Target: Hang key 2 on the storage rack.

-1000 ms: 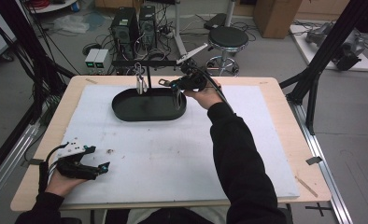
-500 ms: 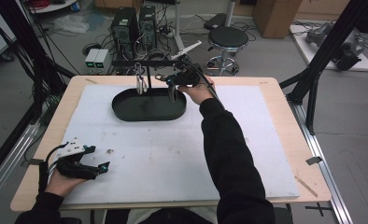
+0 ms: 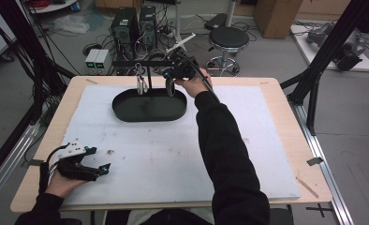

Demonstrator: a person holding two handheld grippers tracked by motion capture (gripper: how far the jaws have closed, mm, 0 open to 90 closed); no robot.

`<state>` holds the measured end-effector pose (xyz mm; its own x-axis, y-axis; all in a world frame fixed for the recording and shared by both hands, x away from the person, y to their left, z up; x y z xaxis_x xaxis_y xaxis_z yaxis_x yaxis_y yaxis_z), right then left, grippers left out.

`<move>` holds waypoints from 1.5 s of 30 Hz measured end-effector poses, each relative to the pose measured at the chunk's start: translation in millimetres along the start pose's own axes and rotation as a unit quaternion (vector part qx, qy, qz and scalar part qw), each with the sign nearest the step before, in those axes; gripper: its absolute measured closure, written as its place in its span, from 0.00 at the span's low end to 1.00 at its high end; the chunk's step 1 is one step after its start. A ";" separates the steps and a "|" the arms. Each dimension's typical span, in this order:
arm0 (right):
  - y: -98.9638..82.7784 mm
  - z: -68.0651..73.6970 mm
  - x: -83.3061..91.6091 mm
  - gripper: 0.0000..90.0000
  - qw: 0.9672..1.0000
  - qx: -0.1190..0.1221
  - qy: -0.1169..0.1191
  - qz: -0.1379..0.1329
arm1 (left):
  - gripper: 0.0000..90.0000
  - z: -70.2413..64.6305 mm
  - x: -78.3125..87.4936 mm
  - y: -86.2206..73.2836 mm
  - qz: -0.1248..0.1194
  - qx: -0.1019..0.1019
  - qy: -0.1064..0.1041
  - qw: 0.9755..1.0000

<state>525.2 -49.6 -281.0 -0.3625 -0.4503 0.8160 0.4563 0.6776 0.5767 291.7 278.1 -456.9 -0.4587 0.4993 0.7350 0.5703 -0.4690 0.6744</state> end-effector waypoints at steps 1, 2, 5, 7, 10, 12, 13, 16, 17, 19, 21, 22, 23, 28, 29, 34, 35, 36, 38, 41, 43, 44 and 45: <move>0.4 0.5 -2.3 0.95 1.000 0.001 -0.003 0.006 | 0.11 0.0 -0.1 0.2 -0.003 0.002 0.000 1.000; 0.6 0.9 -4.9 0.95 1.000 0.003 -0.006 0.009 | 0.11 0.1 0.2 0.2 -0.004 0.004 -0.001 1.000; 1.3 1.0 -10.9 0.95 1.000 0.001 -0.020 0.018 | 0.11 1.1 0.6 0.3 -0.006 0.005 -0.001 1.000; 2.3 0.1 -13.0 0.95 1.000 -0.002 -0.025 0.015 | 0.11 1.0 0.8 0.3 -0.007 0.005 -0.002 1.000; 5.7 -0.7 -15.8 0.95 0.999 -0.004 -0.029 0.020 | 0.11 0.9 0.1 0.3 -0.005 0.005 -0.004 1.000; 8.6 -0.6 -17.5 0.95 0.999 -0.004 -0.040 0.020 | 0.11 1.3 0.0 0.4 -0.005 0.005 -0.005 1.000; 9.6 -0.8 -19.1 0.95 0.999 -0.004 -0.045 0.024 | 0.11 1.4 0.1 0.4 -0.006 0.006 -0.003 1.000; 10.3 -1.1 -26.6 0.94 0.998 -0.012 -0.056 0.034 | 0.11 1.6 0.2 0.5 -0.007 0.007 -0.004 1.000; 10.7 -1.3 -28.7 0.94 0.998 -0.017 -0.055 0.033 | 0.11 1.6 0.2 0.5 -0.006 0.007 -0.003 1.000; 11.6 -1.9 -31.3 0.94 0.998 -0.025 -0.054 0.029 | 0.11 1.7 0.0 0.5 -0.006 0.006 -0.003 1.000; 12.6 -2.7 -32.6 0.94 0.998 -0.032 -0.055 0.024 | 0.11 1.8 -0.4 0.5 -0.005 0.004 -0.004 1.000; 13.1 -3.0 -33.5 0.94 0.997 -0.033 -0.060 0.026 | 0.11 1.5 -0.6 0.5 -0.006 0.004 -0.005 1.000; 13.4 -2.5 -34.9 0.94 0.997 -0.037 -0.065 0.029 | 0.11 1.4 -0.6 0.5 -0.005 0.004 -0.005 1.000; 14.2 -4.5 -41.5 0.94 0.996 -0.053 -0.072 0.024 | 0.11 1.7 -0.3 0.5 -0.006 0.005 -0.003 1.000; 14.3 -5.3 -42.4 0.94 0.995 -0.060 -0.070 0.021 | 0.11 1.7 -0.4 0.5 -0.005 0.005 -0.003 1.000; 14.8 -8.2 -43.1 0.93 0.995 -0.086 -0.056 -0.001 | 0.11 2.0 -0.3 0.5 -0.006 0.006 -0.003 1.000; 14.2 -9.1 -43.5 0.92 0.995 -0.088 -0.053 -0.001 | 0.11 1.9 -0.4 0.6 -0.007 0.007 -0.003 1.000; 13.8 -9.2 -43.8 0.92 0.994 -0.094 -0.048 0.000 | 0.11 2.0 -0.2 0.5 -0.006 0.006 -0.003 1.000; 12.9 -9.1 -43.2 0.85 0.994 -0.097 -0.041 -0.008 | 0.11 1.9 0.2 0.5 -0.007 0.006 -0.002 1.000; 12.9 -3.7 -40.5 0.70 0.994 -0.102 -0.040 -0.015 | 0.11 2.2 0.9 0.5 -0.009 0.008 -0.001 1.000; 12.3 2.1 -38.6 0.63 0.994 -0.097 -0.048 -0.010 | 0.11 2.0 1.1 0.5 -0.009 0.008 -0.001 1.000; 11.7 4.6 -38.0 0.59 0.994 -0.096 -0.044 -0.011 | 0.11 1.7 1.2 0.5 -0.010 0.008 0.000 1.000; 10.9 7.1 -37.4 0.55 0.995 -0.093 -0.041 -0.014 | 0.11 1.4 1.5 0.4 -0.009 0.008 -0.001 1.000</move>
Point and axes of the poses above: each handheld gripper's, and its own axes: x roughly backward along the jaws, y roughly out of its top, z roughly to its left, the point moved 2 cm from there along -x, roughly forward along the jaws, and after that the axes turned 14 degrees about z, right-handed, at the moved point
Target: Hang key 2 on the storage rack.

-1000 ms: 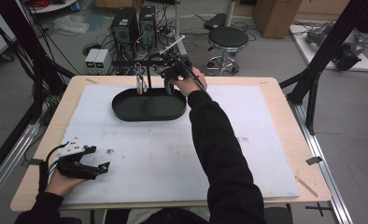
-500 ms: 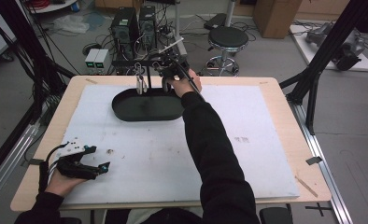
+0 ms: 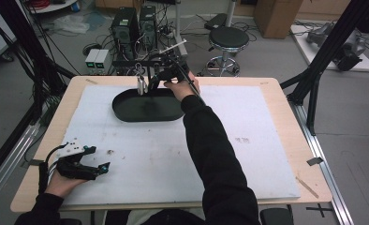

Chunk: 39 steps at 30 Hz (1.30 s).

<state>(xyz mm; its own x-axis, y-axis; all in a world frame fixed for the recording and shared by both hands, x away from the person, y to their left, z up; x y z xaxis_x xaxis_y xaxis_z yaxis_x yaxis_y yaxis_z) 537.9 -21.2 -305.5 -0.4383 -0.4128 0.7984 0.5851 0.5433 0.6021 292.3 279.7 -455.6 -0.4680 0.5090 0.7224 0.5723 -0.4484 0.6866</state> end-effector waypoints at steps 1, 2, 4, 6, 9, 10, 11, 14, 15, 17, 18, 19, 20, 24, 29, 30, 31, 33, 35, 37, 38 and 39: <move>-1.4 2.4 0.8 0.51 1.000 0.003 0.001 -0.002 | 0.11 -0.2 0.3 -0.1 0.000 -0.001 0.000 1.000; -2.8 4.4 1.3 0.47 1.000 0.006 0.005 -0.005 | 0.11 -0.6 0.5 -0.1 -0.001 0.000 0.000 1.000; -4.9 8.7 2.2 0.38 1.000 0.010 0.013 -0.007 | 0.11 -0.6 1.0 -0.3 0.000 -0.001 0.000 1.000; -6.8 12.5 1.7 0.31 1.000 0.014 0.018 -0.009 | 0.11 -0.5 1.1 -0.3 -0.001 0.000 0.000 1.000; -8.1 15.0 1.7 0.21 0.999 0.017 0.034 -0.013 | 0.11 -0.3 1.3 -0.4 0.000 0.001 0.000 1.000; -8.3 15.5 2.2 0.19 0.999 0.020 0.039 -0.015 | 0.11 -0.2 1.4 -0.4 -0.001 0.000 0.001 1.000; -8.6 16.6 3.2 0.12 0.998 0.027 0.046 -0.022 | 0.11 -0.1 1.3 -0.3 -0.002 0.001 0.000 1.000; -11.5 19.5 8.7 0.11 0.996 0.054 0.052 -0.044 | 0.11 -0.1 1.1 -0.3 -0.001 0.000 0.001 1.000; -12.5 19.4 10.1 0.11 0.996 0.058 0.053 -0.044 | 0.11 -0.3 1.2 -0.4 -0.001 0.001 0.001 1.000; -14.8 18.3 13.4 0.02 0.995 0.061 0.060 -0.046 | 0.11 -0.5 1.5 -0.4 -0.003 0.000 0.002 1.000; -16.2 17.1 15.2 0.01 0.995 0.057 0.060 -0.047 | 0.11 -0.4 1.4 -0.3 -0.001 0.000 0.002 1.000; -18.3 15.7 17.5 0.01 0.995 0.054 0.066 -0.049 | 0.11 -0.3 1.4 -0.3 -0.002 0.000 0.002 1.000; -21.0 13.8 19.5 0.01 0.995 0.056 0.069 -0.053 | 0.11 0.1 1.3 -0.3 -0.001 0.000 0.002 1.000; -36.1 3.1 25.8 0.01 0.995 0.046 0.068 -0.048 | 0.11 -0.3 0.9 -0.3 -0.001 0.001 0.000 1.000; -58.6 -12.4 32.8 0.01 0.996 0.037 0.075 -0.043 | 0.11 -0.6 0.5 -0.1 -0.002 0.004 0.001 1.000; -63.3 -14.6 34.2 0.01 0.996 0.036 0.076 -0.040 | 0.11 -0.5 0.5 -0.1 -0.001 0.004 0.001 1.000; -67.8 -16.9 35.6 0.01 0.996 0.036 0.074 -0.042 | 0.11 -0.2 0.4 -0.1 -0.001 0.003 0.002 1.000; -76.7 -21.9 39.2 0.01 0.996 0.029 0.074 -0.045 | 0.11 -0.4 0.3 -0.1 0.000 0.005 0.002 1.000; -84.8 -26.8 43.1 0.01 0.996 0.021 0.077 -0.046 | 0.11 -0.3 0.4 0.0 -0.001 0.004 0.002 1.000; -93.1 -31.6 47.5 0.01 0.995 0.014 0.078 -0.052 | 0.11 -0.2 0.4 -0.1 0.000 0.004 0.002 1.000; -97.2 -33.8 49.7 0.01 0.996 0.009 0.075 -0.056 | 0.11 -0.2 0.2 -0.1 0.000 0.004 0.002 1.000; -101.0 -36.0 52.4 0.01 0.996 0.006 0.071 -0.059 | 0.11 -0.1 0.1 0.0 0.001 0.003 0.002 1.000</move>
Point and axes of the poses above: each handheld gripper's, and its own axes: x roughly backward along the jaws, y roughly out of its top, z roughly to its left, the point moved 2 cm from there along -x, roughly forward along the jaws, and after that the axes turned 14 degrees about z, right-handed, at the moved point
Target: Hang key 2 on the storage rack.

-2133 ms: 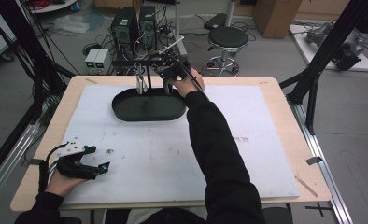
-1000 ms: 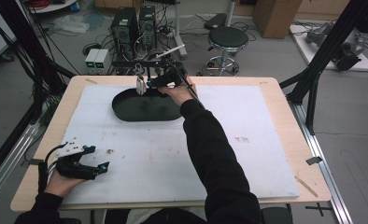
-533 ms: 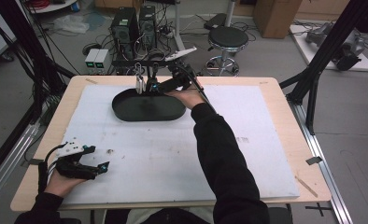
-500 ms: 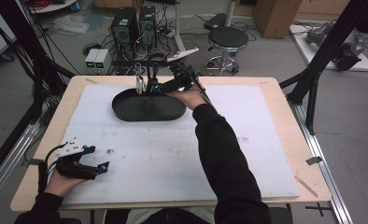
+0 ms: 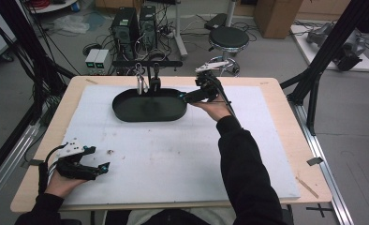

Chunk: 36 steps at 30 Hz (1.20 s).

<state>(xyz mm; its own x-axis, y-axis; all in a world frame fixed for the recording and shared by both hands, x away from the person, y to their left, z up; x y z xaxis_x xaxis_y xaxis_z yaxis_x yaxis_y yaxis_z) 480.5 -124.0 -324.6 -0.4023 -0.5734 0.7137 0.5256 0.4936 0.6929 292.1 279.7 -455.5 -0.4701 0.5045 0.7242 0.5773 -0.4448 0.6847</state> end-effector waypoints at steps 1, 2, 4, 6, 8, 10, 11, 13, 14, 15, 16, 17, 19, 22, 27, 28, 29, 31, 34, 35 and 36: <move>-3.3 -1.4 3.5 0.01 1.000 -0.002 -0.001 -0.005 | 0.11 0.0 0.0 0.0 0.000 -0.001 0.000 1.000; -6.6 -2.7 7.1 0.01 1.000 -0.008 -0.001 -0.008 | 0.11 0.0 -0.1 0.0 0.001 0.000 0.000 1.000; -12.8 -5.2 13.8 0.01 1.000 -0.011 -0.001 -0.012 | 0.11 -0.1 -0.1 0.0 0.001 -0.001 0.001 1.000; -19.4 -7.9 19.5 0.01 1.000 -0.014 -0.004 -0.015 | 0.11 -0.3 0.0 0.1 0.001 -0.001 0.001 1.000; -26.4 -9.9 24.6 0.01 1.000 -0.016 -0.008 -0.015 | 0.11 -0.3 -0.2 0.1 0.001 -0.002 0.000 1.000; -34.0 -10.8 29.3 0.01 1.000 -0.016 -0.007 -0.024 | 0.11 -0.6 -0.5 0.1 0.002 -0.002 -0.002 1.000; -39.3 -10.8 32.0 0.01 0.999 -0.015 -0.008 -0.027 | 0.11 -0.5 -0.6 0.1 0.002 -0.003 -0.002 1.000; -46.8 -10.9 35.3 0.01 0.999 -0.017 -0.008 -0.030 | 0.11 -0.3 -1.1 0.3 0.003 -0.001 -0.002 1.000; -50.8 -11.2 37.1 0.01 0.999 -0.019 -0.007 -0.032 | 0.11 -0.3 -1.4 0.4 0.001 0.001 -0.002 1.000; -54.9 -11.6 38.8 0.01 0.999 -0.020 -0.006 -0.034 | 0.11 -0.3 -1.4 0.5 0.002 0.001 -0.002 1.000; -58.9 -12.0 40.4 0.01 0.999 -0.022 -0.006 -0.034 | 0.11 -0.2 -1.4 0.5 0.002 0.000 -0.001 1.000; -62.7 -12.6 41.9 0.01 0.999 -0.023 -0.007 -0.035 | 0.11 -0.2 -1.5 0.6 0.003 0.000 -0.001 1.000; -70.3 -14.0 44.8 0.01 0.999 -0.028 -0.012 -0.037 | 0.11 -0.1 -1.7 0.5 0.004 -0.001 0.000 1.000; -81.1 -16.7 49.1 0.01 0.998 -0.036 -0.018 -0.046 | 0.11 -0.2 -1.8 0.6 0.005 -0.001 0.000 1.000; -97.7 -22.7 55.2 0.01 0.997 -0.046 -0.023 -0.053 | 0.11 0.3 -2.2 0.6 0.004 0.000 0.001 1.000; -101.1 -23.7 55.9 0.01 0.997 -0.048 -0.024 -0.052 | 0.11 0.4 -2.3 0.6 0.004 0.000 0.001 1.000; -104.3 -24.5 56.5 0.01 0.997 -0.051 -0.023 -0.049 | 0.11 0.5 -2.3 0.5 0.004 0.001 0.001 1.000; -110.7 -25.9 57.6 0.01 0.997 -0.054 -0.021 -0.045 | 0.11 0.5 -2.3 0.6 0.004 0.000 0.001 1.000; -120.4 -26.7 59.2 0.01 0.997 -0.057 -0.016 -0.046 | 0.11 0.6 -2.1 0.5 0.004 -0.001 0.001 1.000; -123.9 -27.0 59.3 0.01 0.997 -0.056 -0.017 -0.045 | 0.11 0.5 -2.2 0.5 0.004 0.000 0.001 1.000; -127.6 -26.9 59.5 0.01 0.997 -0.058 -0.016 -0.041 | 0.11 0.4 -2.2 0.6 0.004 0.000 0.001 1.000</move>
Point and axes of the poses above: each handheld gripper's, and its own axes: x roughly backward along the jaws, y roughly out of its top, z roughly to its left, the point moved 2 cm from there along -x, roughly forward along the jaws, and after that the axes turned 14 degrees about z, right-handed, at the moved point
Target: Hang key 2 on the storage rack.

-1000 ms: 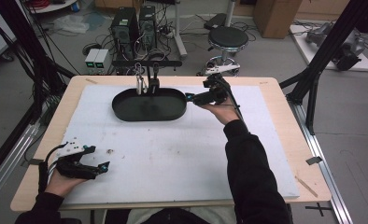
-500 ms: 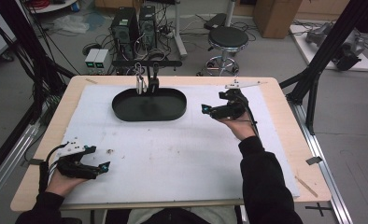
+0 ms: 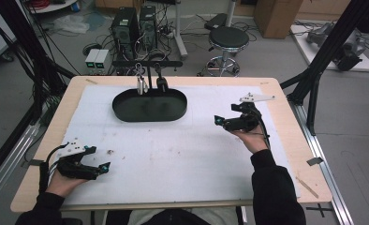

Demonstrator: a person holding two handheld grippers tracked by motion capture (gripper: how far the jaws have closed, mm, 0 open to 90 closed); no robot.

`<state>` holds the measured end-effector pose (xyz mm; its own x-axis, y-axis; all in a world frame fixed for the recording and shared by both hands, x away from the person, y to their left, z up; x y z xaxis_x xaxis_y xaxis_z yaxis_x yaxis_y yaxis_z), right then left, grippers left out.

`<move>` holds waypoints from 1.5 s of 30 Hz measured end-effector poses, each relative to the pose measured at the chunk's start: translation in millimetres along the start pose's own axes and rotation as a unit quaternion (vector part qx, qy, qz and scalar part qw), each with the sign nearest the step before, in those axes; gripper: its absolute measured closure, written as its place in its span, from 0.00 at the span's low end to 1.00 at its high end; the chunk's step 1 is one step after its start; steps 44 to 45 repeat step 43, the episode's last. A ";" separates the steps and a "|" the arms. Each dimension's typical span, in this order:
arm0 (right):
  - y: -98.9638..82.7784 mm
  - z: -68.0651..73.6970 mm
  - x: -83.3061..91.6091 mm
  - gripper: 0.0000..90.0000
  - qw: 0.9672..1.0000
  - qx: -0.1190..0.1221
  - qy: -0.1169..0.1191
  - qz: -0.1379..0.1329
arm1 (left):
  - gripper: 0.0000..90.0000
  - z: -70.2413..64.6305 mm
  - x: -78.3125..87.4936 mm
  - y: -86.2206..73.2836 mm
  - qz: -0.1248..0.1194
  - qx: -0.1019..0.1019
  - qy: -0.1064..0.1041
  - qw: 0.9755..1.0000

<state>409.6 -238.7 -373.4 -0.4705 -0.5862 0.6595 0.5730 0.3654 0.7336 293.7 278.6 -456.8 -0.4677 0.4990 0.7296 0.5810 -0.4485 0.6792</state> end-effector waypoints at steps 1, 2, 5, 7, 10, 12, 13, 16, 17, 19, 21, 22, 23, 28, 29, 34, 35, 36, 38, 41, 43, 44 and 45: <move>-3.3 -0.8 0.0 0.01 1.000 0.001 -0.001 0.002 | 0.11 0.0 0.0 0.0 0.000 0.000 0.000 1.000; -6.6 -1.1 0.2 0.01 1.000 -0.001 -0.002 0.004 | 0.11 0.0 -0.1 0.0 0.001 -0.001 0.001 1.000; -14.9 -1.7 1.5 0.01 1.000 -0.005 -0.002 0.005 | 0.11 0.0 -0.2 0.0 0.001 0.000 0.001 1.000; -19.7 -2.1 2.7 0.01 1.000 -0.005 -0.003 0.006 | 0.11 -0.1 -0.1 0.1 0.001 0.000 0.001 1.000; -27.3 -1.6 4.9 0.01 1.000 -0.008 0.001 0.005 | 0.11 -0.3 0.1 0.0 0.001 0.000 0.002 1.000; -33.4 -1.0 6.6 0.01 1.000 -0.010 0.007 0.003 | 0.11 -0.4 0.0 0.1 0.001 0.000 0.002 1.000; -36.6 -1.0 7.3 0.01 1.000 -0.010 0.007 0.003 | 0.11 -0.6 -0.2 0.1 0.001 0.001 0.002 1.000; -47.6 -1.1 9.3 0.01 1.000 -0.011 0.005 0.006 | 0.11 -0.8 -0.2 0.0 0.001 0.001 0.001 1.000; -51.5 -1.3 9.6 0.01 1.000 -0.013 0.004 0.008 | 0.11 -0.6 -0.2 0.1 0.001 0.001 0.002 1.000; -59.4 -2.0 10.1 0.01 1.000 -0.017 0.004 0.012 | 0.11 -0.6 -0.5 0.1 0.002 0.001 0.001 1.000; -66.7 -3.3 10.1 0.01 1.000 -0.018 0.002 0.014 | 0.11 -0.5 -0.6 0.1 0.003 0.001 0.002 1.000; -70.1 -3.7 10.2 0.01 1.000 -0.021 0.002 0.016 | 0.11 -0.3 -0.7 0.2 0.003 0.000 0.002 1.000; -73.1 -4.4 10.3 0.01 1.000 -0.022 0.002 0.016 | 0.11 -0.1 -0.7 0.3 0.003 0.000 0.002 1.000; -84.3 -5.9 12.7 0.01 0.999 -0.024 -0.002 0.022 | 0.11 -1.0 -0.8 0.3 0.002 0.000 0.002 1.000; -86.0 -5.8 13.6 0.01 0.999 -0.022 -0.006 0.025 | 0.11 -1.0 -0.7 0.3 0.003 0.000 0.002 1.000; -95.5 -4.7 19.5 0.01 0.999 -0.018 -0.014 0.034 | 0.11 -1.3 -0.8 0.1 0.006 -0.002 0.004 1.000; -98.3 -4.7 20.4 0.01 0.999 -0.018 -0.014 0.036 | 0.11 -1.4 -0.9 0.0 0.006 -0.002 0.004 1.000; -100.5 -4.9 21.3 0.01 0.999 -0.019 -0.013 0.039 | 0.11 -1.3 -1.3 0.0 0.007 -0.003 0.003 1.000; -106.9 -4.2 23.2 0.01 0.999 -0.025 -0.007 0.046 | 0.11 -1.4 -2.0 0.0 0.009 -0.004 0.003 1.000; -110.7 -3.8 26.3 0.01 0.998 -0.025 -0.016 0.051 | 0.11 -1.9 -2.4 0.3 0.009 -0.005 0.004 1.000; -111.2 -3.3 29.0 0.01 0.999 -0.028 -0.015 0.044 | 0.11 -1.9 -2.4 0.3 0.010 -0.007 0.005 1.000; -111.2 -3.3 29.0 0.01 0.999 -0.028 -0.015 0.044 | 0.11 -1.9 -2.4 0.3 0.010 -0.007 0.005 1.000; -111.2 -3.3 29.0 0.01 0.999 -0.028 -0.015 0.044 | 0.11 -1.9 -2.4 0.3 0.010 -0.007 0.005 1.000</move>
Point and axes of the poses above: each handheld gripper's, and its own axes: x roughly backward along the jaws, y roughly out of its top, z roughly to its left, the point moved 2 cm from there along -x, roughly forward along the jaws, and after that the axes turned 14 degrees about z, right-handed, at the moved point
